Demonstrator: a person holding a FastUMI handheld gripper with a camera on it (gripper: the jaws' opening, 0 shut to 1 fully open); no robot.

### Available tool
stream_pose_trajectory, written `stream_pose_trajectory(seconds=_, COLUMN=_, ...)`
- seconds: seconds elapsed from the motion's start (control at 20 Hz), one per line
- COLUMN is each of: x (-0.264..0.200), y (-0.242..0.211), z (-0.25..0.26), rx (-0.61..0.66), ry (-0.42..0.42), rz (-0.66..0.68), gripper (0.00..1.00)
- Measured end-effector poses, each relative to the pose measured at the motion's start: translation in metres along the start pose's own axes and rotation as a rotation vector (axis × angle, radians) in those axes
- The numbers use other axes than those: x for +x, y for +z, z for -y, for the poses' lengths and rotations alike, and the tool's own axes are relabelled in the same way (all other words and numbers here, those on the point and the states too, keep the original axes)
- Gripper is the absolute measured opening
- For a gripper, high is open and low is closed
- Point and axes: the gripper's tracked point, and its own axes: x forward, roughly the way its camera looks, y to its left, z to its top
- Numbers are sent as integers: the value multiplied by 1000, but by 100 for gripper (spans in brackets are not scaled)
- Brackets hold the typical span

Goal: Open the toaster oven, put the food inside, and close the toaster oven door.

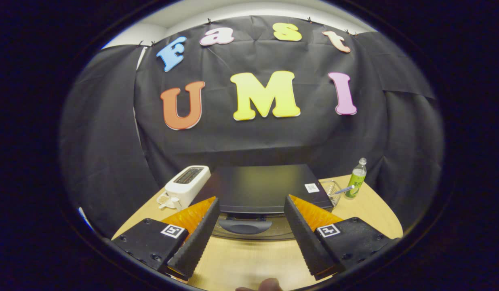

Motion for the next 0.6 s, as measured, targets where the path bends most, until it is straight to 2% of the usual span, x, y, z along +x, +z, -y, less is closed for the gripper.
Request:
stream_pose_trajectory(seconds=0.25, x=46, y=-31, z=3, rx=-36, ry=-40, rz=-67, gripper=100)
stream_pose_trajectory(seconds=0.6, x=61, y=-56, z=-3, rx=-45, ry=-57, rz=-111, gripper=100)
